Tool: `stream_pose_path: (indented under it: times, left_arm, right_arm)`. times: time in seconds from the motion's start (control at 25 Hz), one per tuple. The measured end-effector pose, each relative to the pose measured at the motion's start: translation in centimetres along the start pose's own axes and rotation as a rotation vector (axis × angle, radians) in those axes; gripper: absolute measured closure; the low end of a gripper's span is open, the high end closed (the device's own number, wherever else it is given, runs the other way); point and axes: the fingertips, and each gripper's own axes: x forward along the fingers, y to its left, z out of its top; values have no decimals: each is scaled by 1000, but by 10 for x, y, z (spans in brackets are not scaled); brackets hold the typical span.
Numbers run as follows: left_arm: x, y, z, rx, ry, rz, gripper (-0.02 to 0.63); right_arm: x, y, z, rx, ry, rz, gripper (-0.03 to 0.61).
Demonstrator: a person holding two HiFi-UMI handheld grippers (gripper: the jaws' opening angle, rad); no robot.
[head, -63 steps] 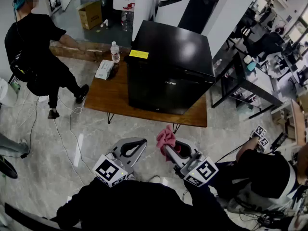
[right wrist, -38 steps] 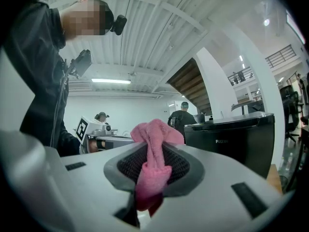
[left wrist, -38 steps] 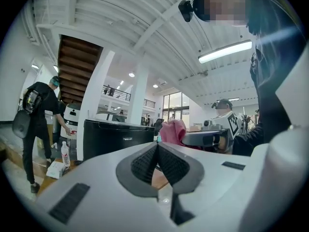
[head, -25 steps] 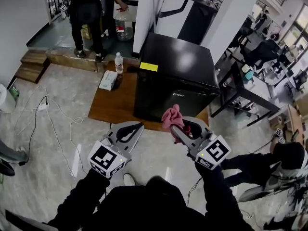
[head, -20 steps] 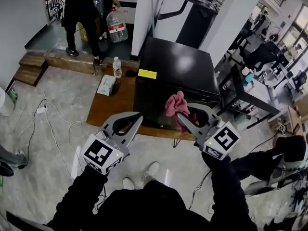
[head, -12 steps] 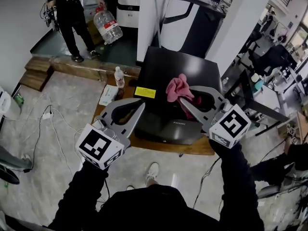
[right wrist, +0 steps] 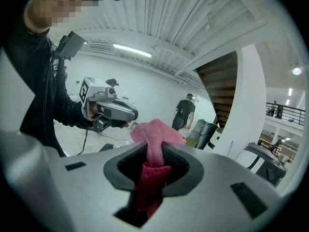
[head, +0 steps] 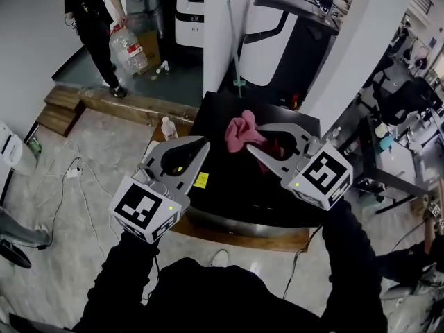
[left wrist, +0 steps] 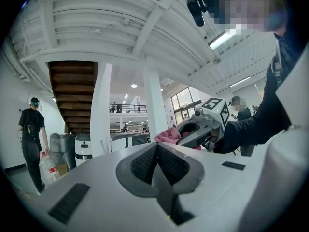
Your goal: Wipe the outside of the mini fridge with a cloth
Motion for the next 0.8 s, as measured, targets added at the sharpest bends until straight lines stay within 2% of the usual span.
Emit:
stream_pose_path:
  times: [0.2, 0.4, 0.56, 0.8]
  left_arm:
    - [28, 30, -9, -9, 20, 22, 607]
    - [41, 77, -28, -17, 29, 45, 607]
    - [57, 105, -42, -43, 38, 13, 607]
    - [71, 143, -69, -85, 56, -41, 607]
  right_arm:
    - [38, -43, -14, -35, 65, 52, 488]
    - [95, -84, -27, -39, 152, 56, 488]
    - [142, -121, -46, -47, 224, 59, 488]
    - [207, -155, -96, -18, 357, 65, 488]
